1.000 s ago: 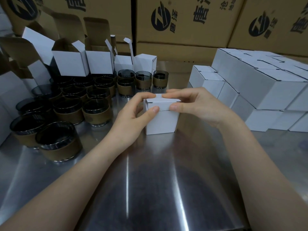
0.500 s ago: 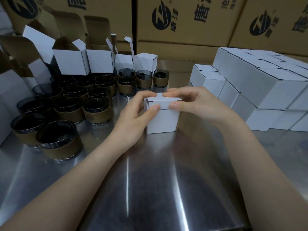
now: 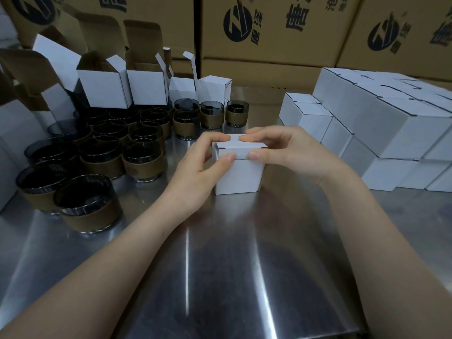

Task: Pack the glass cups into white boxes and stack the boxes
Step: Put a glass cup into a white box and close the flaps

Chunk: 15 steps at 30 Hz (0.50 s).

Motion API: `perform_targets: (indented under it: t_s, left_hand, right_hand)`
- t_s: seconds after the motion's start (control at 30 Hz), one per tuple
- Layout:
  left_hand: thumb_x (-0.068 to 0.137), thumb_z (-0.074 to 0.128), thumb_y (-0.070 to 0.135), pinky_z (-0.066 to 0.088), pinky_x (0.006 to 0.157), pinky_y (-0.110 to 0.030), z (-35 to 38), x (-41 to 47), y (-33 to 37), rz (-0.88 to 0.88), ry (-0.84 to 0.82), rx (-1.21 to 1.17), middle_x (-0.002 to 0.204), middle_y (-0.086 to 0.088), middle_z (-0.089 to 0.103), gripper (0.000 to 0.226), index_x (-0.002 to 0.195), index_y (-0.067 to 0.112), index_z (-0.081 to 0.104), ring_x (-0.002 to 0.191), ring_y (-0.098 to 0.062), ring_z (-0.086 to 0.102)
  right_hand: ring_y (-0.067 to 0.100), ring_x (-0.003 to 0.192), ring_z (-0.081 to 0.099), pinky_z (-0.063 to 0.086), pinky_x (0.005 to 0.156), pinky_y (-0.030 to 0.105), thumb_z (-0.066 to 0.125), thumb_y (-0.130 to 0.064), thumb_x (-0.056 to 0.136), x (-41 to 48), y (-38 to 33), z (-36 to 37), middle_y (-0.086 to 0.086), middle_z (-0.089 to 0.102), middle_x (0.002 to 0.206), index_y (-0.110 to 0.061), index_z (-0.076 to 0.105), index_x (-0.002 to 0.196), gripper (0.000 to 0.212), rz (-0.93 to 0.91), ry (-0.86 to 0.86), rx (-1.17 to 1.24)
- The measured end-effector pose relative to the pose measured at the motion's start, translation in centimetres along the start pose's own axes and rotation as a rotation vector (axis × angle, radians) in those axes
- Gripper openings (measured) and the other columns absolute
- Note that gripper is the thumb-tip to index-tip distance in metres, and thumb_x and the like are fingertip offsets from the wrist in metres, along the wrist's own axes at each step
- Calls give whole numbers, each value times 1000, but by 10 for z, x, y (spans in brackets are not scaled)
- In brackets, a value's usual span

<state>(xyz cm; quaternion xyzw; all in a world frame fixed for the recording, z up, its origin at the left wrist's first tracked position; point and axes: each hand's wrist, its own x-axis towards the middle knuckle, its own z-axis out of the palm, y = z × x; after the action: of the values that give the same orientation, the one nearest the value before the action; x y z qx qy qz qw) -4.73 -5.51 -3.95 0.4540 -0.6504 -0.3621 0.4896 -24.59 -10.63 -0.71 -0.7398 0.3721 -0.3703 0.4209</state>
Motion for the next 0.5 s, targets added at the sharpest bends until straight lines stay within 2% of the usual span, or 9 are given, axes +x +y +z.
perform_targets:
  t_s: [0.07, 0.17, 0.23, 0.33, 0.4, 0.5]
  left_hand:
    - [98, 58, 21, 47, 101, -49, -1, 0, -1, -2, -5, 12, 129, -1, 55, 24, 122, 26, 53, 119, -18, 57]
    - [98, 57, 20, 47, 101, -48, 0, 0, 0, -6, -3, 28, 129, 0, 55, 26, 123, 24, 53, 120, -16, 56]
    - [98, 58, 21, 47, 101, -47, 0, -1, 1, -17, 5, 15, 127, 4, 56, 24, 121, 25, 54, 119, -15, 57]
    - [96, 61, 31, 47, 100, -49, 0, -2, 4, -42, 18, -25, 122, 7, 58, 24, 118, 26, 56, 115, -16, 58]
    - [88, 57, 43, 47, 100, -52, 1, -3, 8, -52, 30, -50, 119, 1, 60, 33, 116, 26, 57, 115, -22, 59]
    - [85, 52, 47, 45, 101, -55, 3, -3, 10, -45, 34, -61, 119, -11, 58, 36, 114, 25, 58, 115, -30, 56]
  right_hand:
    - [3, 105, 65, 51, 85, 16, 77, -15, 78, 0, 1, 0, -22, 70, 108, -35, 76, 90, 23, 8, -4, 0]
    - [1, 106, 64, 50, 85, 15, 73, -14, 84, -1, 2, 0, -24, 68, 110, -32, 75, 94, 21, 28, -7, -9]
    - [-3, 104, 63, 50, 80, 13, 67, -22, 90, -2, 1, 1, -25, 66, 112, -34, 76, 95, 16, 70, 1, 4]
    - [-8, 99, 62, 47, 70, 8, 59, -29, 96, -2, -2, 3, -29, 66, 108, -38, 77, 92, 20, 104, 23, 14]
    - [-10, 95, 62, 46, 66, 7, 58, -27, 96, -1, -2, 4, -30, 67, 104, -37, 77, 91, 22, 111, 30, 23]
    - [-5, 93, 63, 47, 66, 9, 59, -25, 96, 0, -1, 3, -21, 70, 104, -33, 76, 94, 19, 118, 5, 29]
